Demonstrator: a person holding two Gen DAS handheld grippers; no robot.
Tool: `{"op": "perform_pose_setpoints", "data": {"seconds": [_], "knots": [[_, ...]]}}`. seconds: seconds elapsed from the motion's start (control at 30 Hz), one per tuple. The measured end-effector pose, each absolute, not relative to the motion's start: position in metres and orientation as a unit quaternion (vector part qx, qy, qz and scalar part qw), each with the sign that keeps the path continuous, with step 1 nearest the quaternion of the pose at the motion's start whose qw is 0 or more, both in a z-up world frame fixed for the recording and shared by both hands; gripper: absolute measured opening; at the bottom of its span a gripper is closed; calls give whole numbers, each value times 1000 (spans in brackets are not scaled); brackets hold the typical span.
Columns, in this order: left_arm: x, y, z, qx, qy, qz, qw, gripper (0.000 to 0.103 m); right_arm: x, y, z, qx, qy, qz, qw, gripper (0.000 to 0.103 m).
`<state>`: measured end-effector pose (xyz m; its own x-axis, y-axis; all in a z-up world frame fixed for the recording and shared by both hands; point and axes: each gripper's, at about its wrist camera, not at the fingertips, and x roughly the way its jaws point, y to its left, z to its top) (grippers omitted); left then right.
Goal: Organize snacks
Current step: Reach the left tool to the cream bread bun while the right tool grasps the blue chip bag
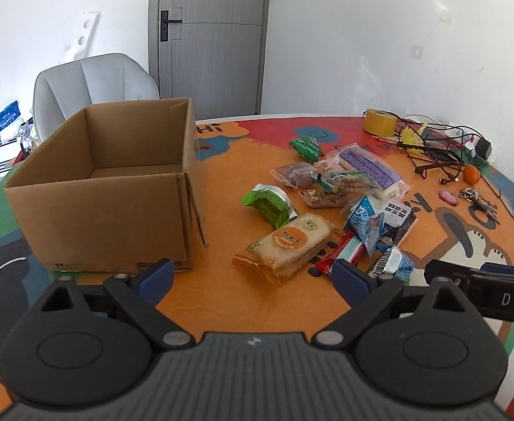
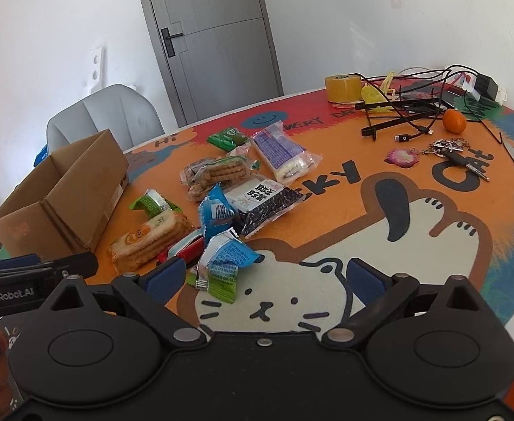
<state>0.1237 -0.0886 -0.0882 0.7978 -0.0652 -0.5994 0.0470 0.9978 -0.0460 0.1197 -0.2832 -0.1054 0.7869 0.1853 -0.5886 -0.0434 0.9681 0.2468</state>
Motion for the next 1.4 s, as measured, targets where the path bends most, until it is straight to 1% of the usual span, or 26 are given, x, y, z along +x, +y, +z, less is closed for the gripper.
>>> {"op": "perform_pose_setpoints", "data": {"seconds": [0.07,0.13,0.23,0.3,0.43,0.53,0.57,0.6,0.63,0.67,0.73,0.77,0.8,0.97,1.2,1.27,1.3,1.33,1.37,1.4], "knots": [[128,-91,-92,-17,320,-28,947,95,126,-281,-110,112,324,60,937,95],[132,-94,-96,-14,323,-28,946,93,131,-279,-113,113,328,63,936,90],[138,-97,-100,-10,322,-26,946,92,137,-275,-118,114,328,77,935,80],[143,-100,-102,-7,325,-28,945,89,142,-273,-120,115,334,96,931,71],[151,-102,-107,-6,327,-30,945,81,152,-269,-126,111,342,102,927,66],[157,-104,-110,-2,328,-28,944,78,157,-268,-130,111,339,106,928,59],[158,-105,-110,-3,330,-31,944,77,157,-266,-131,105,337,107,929,55],[159,-105,-110,-6,329,-34,944,75,158,-265,-131,100,336,107,930,48],[160,-106,-110,-9,328,-35,944,75,158,-266,-131,98,335,105,931,46],[160,-107,-109,-8,327,-35,944,75,158,-268,-132,103,334,104,931,42],[162,-110,-108,-2,323,-37,946,75,159,-275,-132,117,336,101,929,22],[163,-111,-107,0,320,-40,947,75,160,-279,-132,124,341,98,927,15],[165,-113,-106,2,318,-44,947,75,160,-283,-132,134,342,98,925,13],[181,-121,-109,18,312,-48,949,75,155,-293,-132,142,338,77,927,13],[195,-120,-124,13,343,-62,937,75,147,-302,-122,139,321,50,935,13],[196,-120,-128,22,350,-60,935,70,146,-304,-123,143,319,46,936,12],[193,-122,-129,29,346,-60,936,66,146,-305,-124,145,318,46,936,10],[192,-122,-128,29,345,-66,936,58,145,-305,-125,146,318,47,936,9],[190,-122,-128,27,346,-72,935,54,145,-304,-126,147,318,48,935,8],[187,-122,-127,27,346,-75,935,46,145,-304,-126,149,318,49,935,8]]}}
